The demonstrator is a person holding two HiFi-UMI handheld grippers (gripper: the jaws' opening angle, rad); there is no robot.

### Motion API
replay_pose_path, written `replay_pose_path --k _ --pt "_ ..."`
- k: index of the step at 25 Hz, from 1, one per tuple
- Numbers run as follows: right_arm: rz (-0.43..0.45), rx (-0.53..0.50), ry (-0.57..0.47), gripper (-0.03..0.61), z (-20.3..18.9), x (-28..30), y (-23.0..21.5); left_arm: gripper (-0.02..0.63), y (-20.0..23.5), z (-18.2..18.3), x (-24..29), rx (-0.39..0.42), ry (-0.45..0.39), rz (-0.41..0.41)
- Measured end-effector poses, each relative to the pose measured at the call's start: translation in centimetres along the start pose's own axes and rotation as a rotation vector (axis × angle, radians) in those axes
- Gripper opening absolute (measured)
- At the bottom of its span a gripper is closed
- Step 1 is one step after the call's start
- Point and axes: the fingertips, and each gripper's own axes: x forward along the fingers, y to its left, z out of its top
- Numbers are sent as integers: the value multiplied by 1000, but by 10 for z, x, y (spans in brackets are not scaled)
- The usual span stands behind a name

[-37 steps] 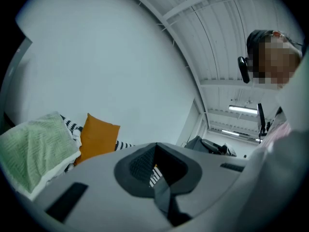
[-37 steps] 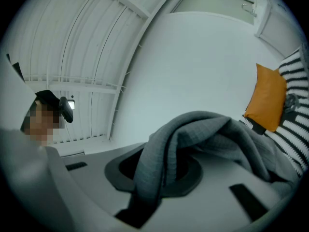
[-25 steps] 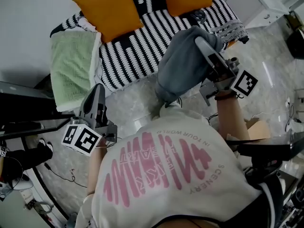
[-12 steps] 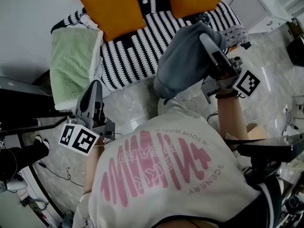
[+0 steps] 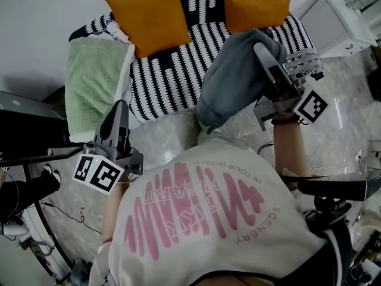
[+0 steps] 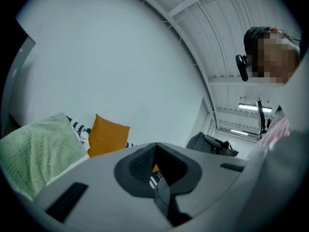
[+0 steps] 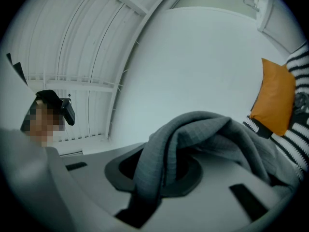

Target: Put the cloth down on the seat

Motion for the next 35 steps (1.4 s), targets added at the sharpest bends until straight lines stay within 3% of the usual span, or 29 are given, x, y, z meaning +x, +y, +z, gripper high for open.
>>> replay_pose_path --k 10,19,27,35 --pt "62 10 69 71 50 48 -62 8 5 18 82 -12 -34 74" --pt "57 -9 128 71 82 98 -128 9 18 27 138 -17 -43 144" --pt "78 15 135 71 103 143 -180 9 38 35 153 -9 -59 256" --pt "58 44 142 71 100 147 -204 9 29 32 129 -6 -63 343"
